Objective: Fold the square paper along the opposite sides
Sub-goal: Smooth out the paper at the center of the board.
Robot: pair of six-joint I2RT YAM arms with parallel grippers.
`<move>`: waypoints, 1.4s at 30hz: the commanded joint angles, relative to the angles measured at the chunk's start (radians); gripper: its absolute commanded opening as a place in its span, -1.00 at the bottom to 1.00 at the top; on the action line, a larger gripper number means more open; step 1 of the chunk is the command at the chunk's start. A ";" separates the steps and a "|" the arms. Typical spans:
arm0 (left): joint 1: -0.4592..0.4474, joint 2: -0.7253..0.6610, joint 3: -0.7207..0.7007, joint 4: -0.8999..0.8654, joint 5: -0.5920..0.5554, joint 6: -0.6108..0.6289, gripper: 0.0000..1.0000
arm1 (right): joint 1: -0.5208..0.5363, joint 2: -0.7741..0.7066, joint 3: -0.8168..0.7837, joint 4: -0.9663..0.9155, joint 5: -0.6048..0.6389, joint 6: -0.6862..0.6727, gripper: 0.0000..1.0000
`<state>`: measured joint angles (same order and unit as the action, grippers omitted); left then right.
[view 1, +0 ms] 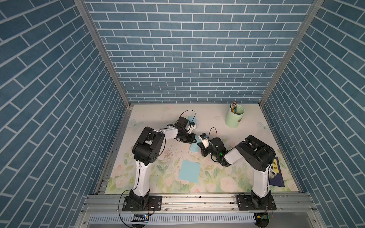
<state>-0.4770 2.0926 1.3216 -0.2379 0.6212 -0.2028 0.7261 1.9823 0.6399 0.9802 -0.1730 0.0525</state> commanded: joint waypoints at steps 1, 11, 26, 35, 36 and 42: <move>0.024 0.069 -0.024 -0.115 -0.152 0.023 -1.00 | 0.017 0.024 -0.028 -0.062 0.004 -0.023 -1.00; 0.031 0.070 -0.033 -0.105 -0.146 0.017 -1.00 | 0.052 0.017 -0.074 -0.115 -0.015 -0.049 -1.00; 0.031 0.070 -0.028 -0.113 -0.153 0.020 -1.00 | 0.112 0.032 -0.192 -0.106 -0.005 0.008 -1.00; 0.032 0.075 -0.019 -0.119 -0.153 0.022 -1.00 | 0.139 0.025 -0.221 -0.104 0.012 0.026 -1.00; 0.032 0.074 -0.019 -0.120 -0.150 0.022 -1.00 | 0.139 0.021 -0.226 -0.103 0.016 0.026 -1.00; 0.032 0.074 -0.025 -0.115 -0.140 0.016 -1.00 | 0.136 -0.071 -0.244 -0.093 0.018 0.027 -1.00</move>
<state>-0.4683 2.0937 1.3273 -0.2546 0.6212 -0.1982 0.8513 1.9224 0.4419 1.1290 -0.1371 0.0532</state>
